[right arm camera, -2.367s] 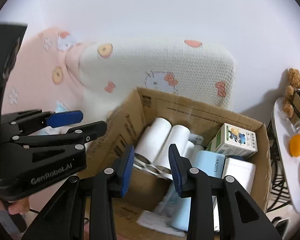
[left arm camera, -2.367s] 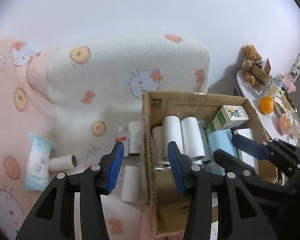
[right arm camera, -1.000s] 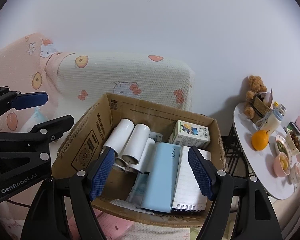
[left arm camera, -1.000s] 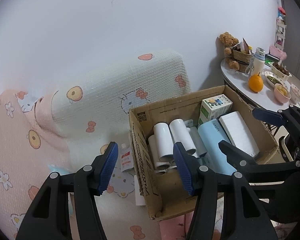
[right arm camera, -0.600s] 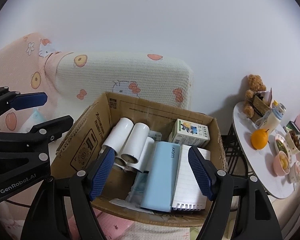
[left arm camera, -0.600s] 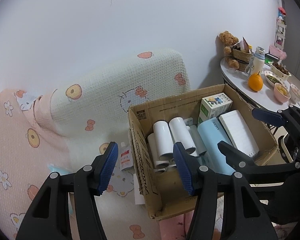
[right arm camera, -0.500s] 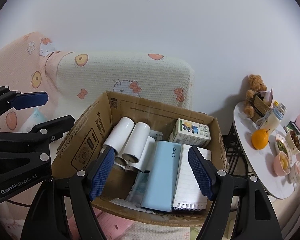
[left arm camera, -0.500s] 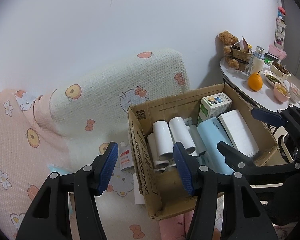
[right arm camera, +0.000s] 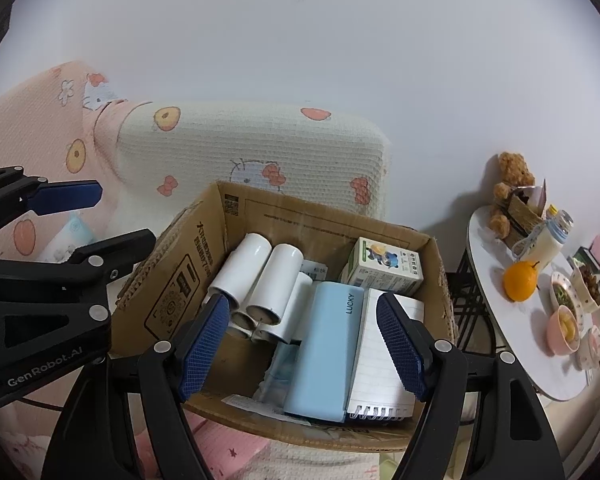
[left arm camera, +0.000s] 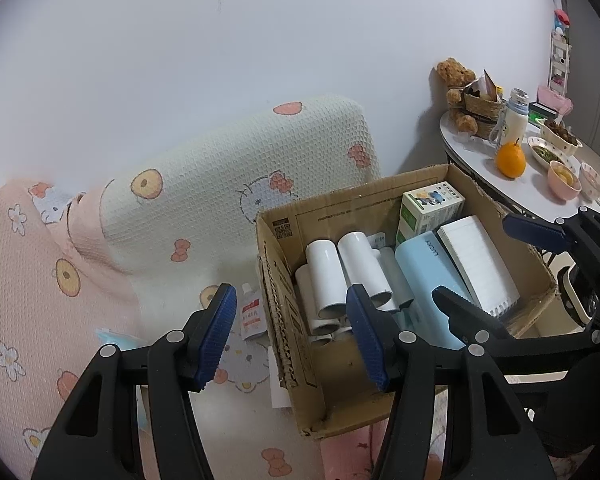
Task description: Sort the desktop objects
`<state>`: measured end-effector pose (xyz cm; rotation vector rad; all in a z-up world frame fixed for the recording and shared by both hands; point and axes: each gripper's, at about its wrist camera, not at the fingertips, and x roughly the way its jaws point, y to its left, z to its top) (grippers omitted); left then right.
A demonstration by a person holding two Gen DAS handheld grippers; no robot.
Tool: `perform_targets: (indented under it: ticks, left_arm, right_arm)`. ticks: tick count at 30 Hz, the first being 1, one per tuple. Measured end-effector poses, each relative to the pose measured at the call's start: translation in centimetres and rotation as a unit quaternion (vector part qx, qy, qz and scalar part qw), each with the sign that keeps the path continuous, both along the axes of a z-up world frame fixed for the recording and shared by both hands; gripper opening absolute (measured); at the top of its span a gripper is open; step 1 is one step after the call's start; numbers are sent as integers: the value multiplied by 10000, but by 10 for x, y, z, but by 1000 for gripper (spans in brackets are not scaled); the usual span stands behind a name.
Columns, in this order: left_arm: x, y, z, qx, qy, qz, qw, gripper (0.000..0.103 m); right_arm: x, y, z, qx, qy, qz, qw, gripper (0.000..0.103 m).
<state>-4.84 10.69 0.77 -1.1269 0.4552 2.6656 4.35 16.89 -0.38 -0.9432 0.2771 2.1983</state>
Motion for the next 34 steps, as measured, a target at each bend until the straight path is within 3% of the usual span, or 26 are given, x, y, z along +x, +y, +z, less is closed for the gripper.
perform_targets:
  ticks: [8,34]
  left_arm:
    - [-2,-1,-3,0,-89,18,10000,61]
    - [-2,2,-5,-199,-71,14,9998,61]
  right_arm:
    - [-4,-4,-5,-15,-180,52,9998,74]
    - [-6,-11,-4,-6,-141,178,9997,74]
